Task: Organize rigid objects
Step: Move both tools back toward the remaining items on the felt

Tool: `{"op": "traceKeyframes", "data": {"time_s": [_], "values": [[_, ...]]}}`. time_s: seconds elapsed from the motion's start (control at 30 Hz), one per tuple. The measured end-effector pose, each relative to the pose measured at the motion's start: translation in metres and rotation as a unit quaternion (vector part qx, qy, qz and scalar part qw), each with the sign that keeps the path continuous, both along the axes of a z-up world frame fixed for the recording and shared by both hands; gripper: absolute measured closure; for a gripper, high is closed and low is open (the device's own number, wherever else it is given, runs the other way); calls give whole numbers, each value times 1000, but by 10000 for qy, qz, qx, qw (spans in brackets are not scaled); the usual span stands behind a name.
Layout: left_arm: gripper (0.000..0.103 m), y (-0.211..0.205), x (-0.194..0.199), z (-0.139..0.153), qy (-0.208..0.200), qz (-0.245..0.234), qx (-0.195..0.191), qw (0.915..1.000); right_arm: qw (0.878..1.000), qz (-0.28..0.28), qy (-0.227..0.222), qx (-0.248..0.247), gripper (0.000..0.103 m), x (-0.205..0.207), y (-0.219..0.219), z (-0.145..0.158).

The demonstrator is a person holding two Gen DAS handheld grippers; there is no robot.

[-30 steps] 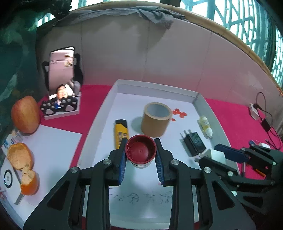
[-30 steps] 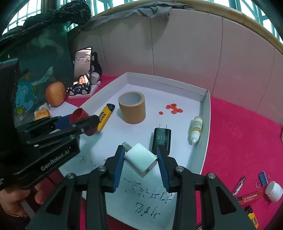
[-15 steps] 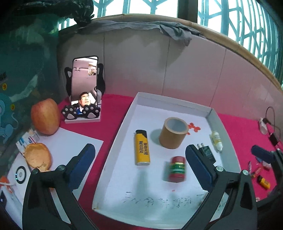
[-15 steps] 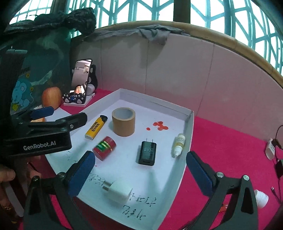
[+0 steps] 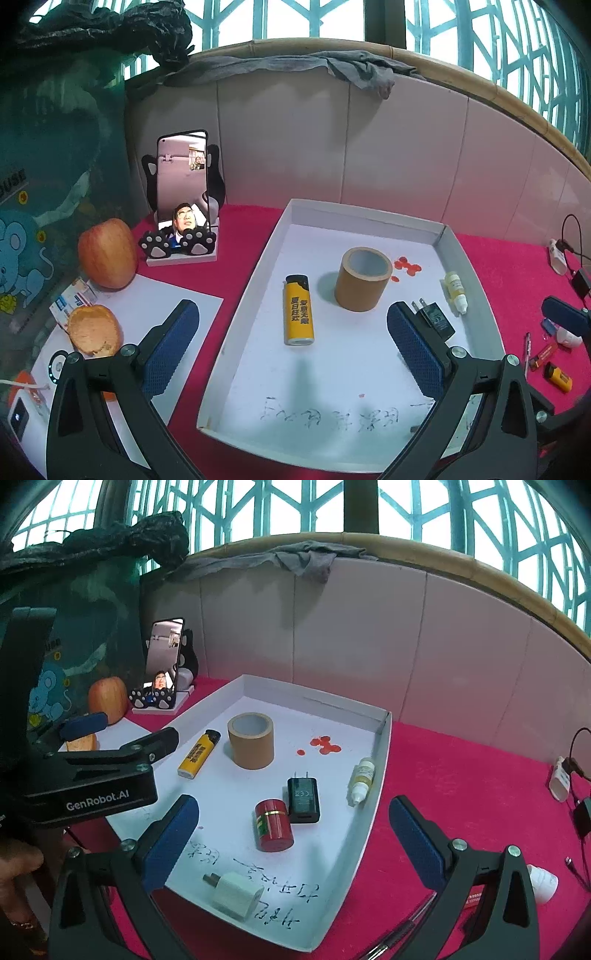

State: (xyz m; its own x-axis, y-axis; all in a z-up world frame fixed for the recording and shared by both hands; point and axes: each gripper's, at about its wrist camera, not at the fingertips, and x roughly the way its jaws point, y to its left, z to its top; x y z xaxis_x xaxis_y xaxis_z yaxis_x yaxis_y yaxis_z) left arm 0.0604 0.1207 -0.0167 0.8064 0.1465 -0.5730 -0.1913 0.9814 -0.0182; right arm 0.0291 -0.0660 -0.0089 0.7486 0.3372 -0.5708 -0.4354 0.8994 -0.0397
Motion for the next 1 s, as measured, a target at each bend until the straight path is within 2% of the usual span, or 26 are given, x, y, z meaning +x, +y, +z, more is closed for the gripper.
{"op": "traceKeyframes", "data": {"time_s": [0.3,0.43,0.6,0.73,0.83,0.9,1.0], "values": [[0,-8,-3,5,-10,-45,109,9999,9984,-342,-32,443,0,-2,-30,11],[0,-17,-4,9,-20,-194,169,9997,9960,-505,46,740,0,1,-55,16],[0,-30,-9,16,-117,-441,209,9987,9917,-918,-189,883,0,-3,-98,33],[0,-48,-12,19,-213,-796,157,9965,9860,-1222,-329,1085,0,-8,-141,46],[0,-67,-13,19,-192,-1127,160,9933,9842,-1412,-359,1010,0,-11,-169,51],[0,-86,-14,19,-137,-1475,154,9888,9835,-1532,-386,881,0,-12,-183,53],[0,-117,-21,18,-93,-2132,82,9769,9816,-1758,-419,622,0,-15,-212,54]]}}
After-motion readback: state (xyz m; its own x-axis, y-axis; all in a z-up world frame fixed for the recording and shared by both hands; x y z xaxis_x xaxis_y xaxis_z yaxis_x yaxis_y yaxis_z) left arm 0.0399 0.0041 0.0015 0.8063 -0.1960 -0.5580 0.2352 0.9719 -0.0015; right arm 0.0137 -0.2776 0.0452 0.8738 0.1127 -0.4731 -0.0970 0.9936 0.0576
